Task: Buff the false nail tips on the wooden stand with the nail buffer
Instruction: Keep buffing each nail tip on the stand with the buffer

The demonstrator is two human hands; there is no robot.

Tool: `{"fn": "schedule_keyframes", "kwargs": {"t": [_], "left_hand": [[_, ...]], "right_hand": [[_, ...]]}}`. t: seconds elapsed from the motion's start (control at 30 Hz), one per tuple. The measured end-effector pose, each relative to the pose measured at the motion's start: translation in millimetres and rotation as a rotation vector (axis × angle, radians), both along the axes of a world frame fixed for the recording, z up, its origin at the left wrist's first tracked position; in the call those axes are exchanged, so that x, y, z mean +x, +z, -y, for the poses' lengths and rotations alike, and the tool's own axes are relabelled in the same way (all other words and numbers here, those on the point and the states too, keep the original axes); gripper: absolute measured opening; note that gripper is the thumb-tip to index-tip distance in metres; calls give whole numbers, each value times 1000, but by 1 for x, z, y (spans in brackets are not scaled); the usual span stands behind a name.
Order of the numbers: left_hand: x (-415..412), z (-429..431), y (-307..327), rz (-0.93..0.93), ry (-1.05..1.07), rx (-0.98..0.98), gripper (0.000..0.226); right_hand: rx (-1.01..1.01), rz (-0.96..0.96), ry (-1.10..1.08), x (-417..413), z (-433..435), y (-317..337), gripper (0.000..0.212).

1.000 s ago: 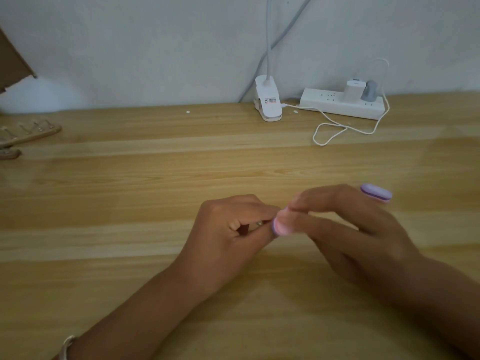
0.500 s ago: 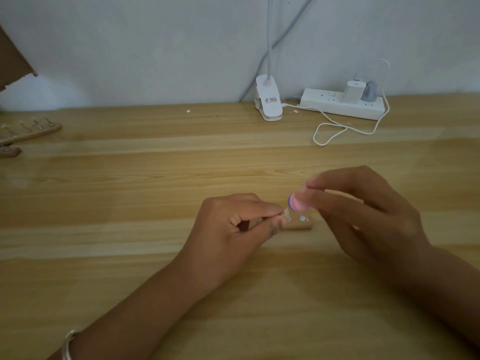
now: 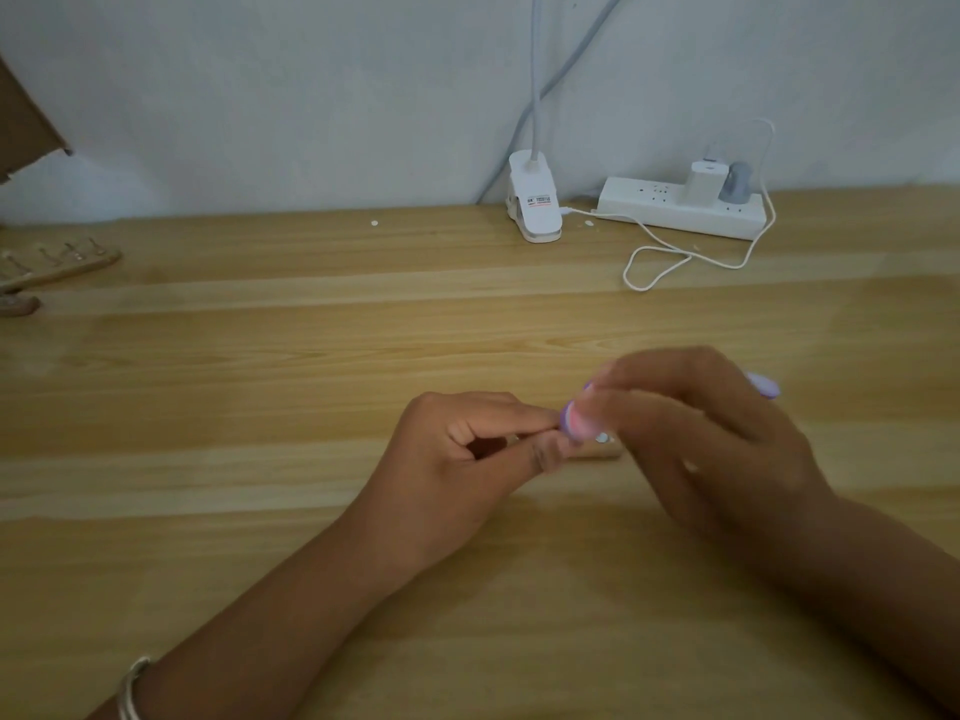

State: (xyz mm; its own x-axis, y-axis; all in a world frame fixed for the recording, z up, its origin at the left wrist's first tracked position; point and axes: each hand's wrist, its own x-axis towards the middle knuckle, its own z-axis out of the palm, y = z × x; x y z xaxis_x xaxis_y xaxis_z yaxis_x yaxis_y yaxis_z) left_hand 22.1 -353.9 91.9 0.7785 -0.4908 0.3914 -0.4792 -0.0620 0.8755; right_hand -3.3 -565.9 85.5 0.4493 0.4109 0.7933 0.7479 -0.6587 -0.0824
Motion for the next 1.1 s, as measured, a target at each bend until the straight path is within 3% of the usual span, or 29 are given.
{"fn": "schedule_keyframes", "kwargs": {"t": [0.13,0.23,0.43,0.53,1.1], "left_hand": [[0,0,1,-27,10,-11,12],[0,1,2,-52,-6,-46,18],[0,1,0,-103,-8,-68,20],[-1,3,2,-102,-18,-82,19],[-1,1,0,-32,2,-37,16]], "right_hand": [[94,8,22,0,-1,4,33],[45,5,79,-6,-11,-1,31],[126,-1,-24,0,3,7,31],[56,21,51,-7,-11,1,28],[-38,-12,6,-7,-10,2,26]]}}
